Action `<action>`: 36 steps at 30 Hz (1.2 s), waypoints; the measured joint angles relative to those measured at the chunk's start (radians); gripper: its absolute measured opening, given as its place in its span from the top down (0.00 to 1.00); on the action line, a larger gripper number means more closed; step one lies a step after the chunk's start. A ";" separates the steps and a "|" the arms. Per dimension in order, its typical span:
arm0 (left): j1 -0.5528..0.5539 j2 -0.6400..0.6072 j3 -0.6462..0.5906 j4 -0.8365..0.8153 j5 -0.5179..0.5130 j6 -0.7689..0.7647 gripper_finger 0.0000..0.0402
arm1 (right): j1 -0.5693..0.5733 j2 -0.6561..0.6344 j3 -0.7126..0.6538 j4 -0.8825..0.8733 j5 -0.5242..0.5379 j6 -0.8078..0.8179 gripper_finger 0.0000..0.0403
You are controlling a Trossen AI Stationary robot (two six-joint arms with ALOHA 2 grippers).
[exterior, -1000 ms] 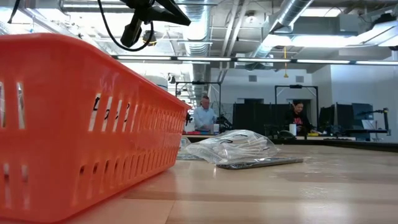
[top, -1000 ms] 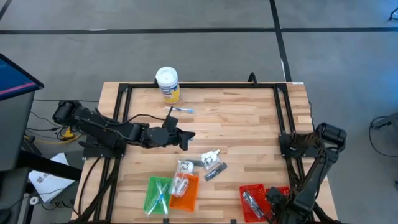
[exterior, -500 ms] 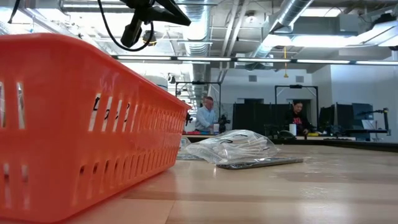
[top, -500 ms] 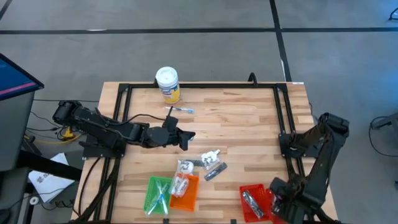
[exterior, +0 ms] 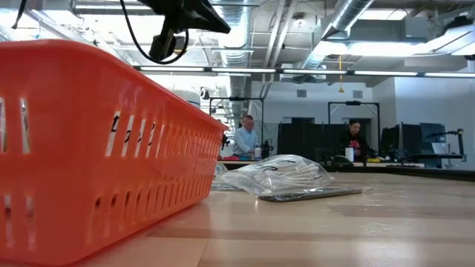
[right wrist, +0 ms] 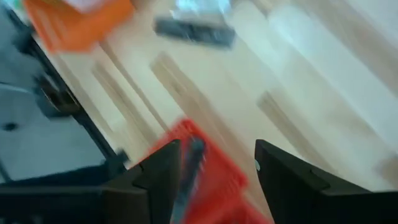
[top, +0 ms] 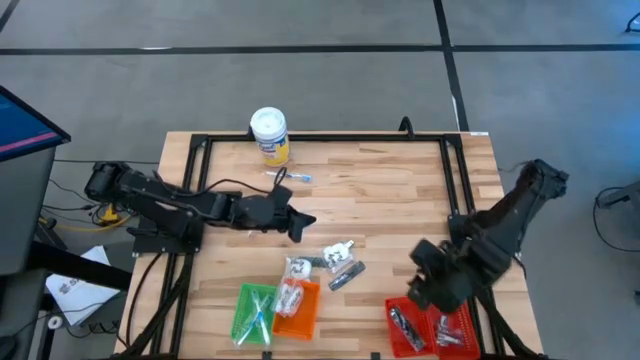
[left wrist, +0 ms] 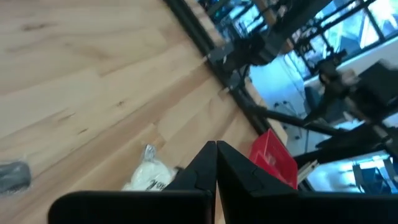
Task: Pick & Place Travel size toiletries
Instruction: Put the white vanity pack into the orange basket
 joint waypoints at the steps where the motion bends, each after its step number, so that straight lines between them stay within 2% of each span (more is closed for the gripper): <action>1: 0.012 0.000 0.000 -0.011 0.028 0.000 1.00 | -0.038 -0.008 -0.005 0.034 -0.001 -0.042 0.52; 3: 0.037 0.000 0.000 -0.029 0.088 0.009 1.00 | -0.119 -0.017 -0.019 0.113 -0.022 -0.132 0.54; 8: 0.087 0.000 0.000 -0.081 0.214 0.066 1.00 | -0.329 -0.018 -0.071 0.338 -0.150 -0.336 0.55; 12: 0.117 0.000 0.000 -0.117 0.292 0.132 1.00 | -0.470 -0.017 -0.147 0.483 -0.253 -0.405 0.54; 17: 0.128 0.000 -0.013 -0.145 0.318 0.198 1.00 | -0.597 -0.017 -0.235 0.551 -0.290 -0.439 0.52; 23: 0.128 0.000 -0.090 -0.143 0.352 0.177 1.00 | -0.706 -0.017 -0.346 0.687 -0.401 -0.465 0.51; 30: 0.126 0.000 -0.180 -0.123 0.353 0.096 1.00 | -0.785 -0.007 -0.425 0.814 -0.432 -0.492 0.47; 36: 0.125 0.000 -0.216 -0.047 0.353 0.075 1.00 | -0.794 0.156 -0.411 0.941 -0.530 -0.533 0.45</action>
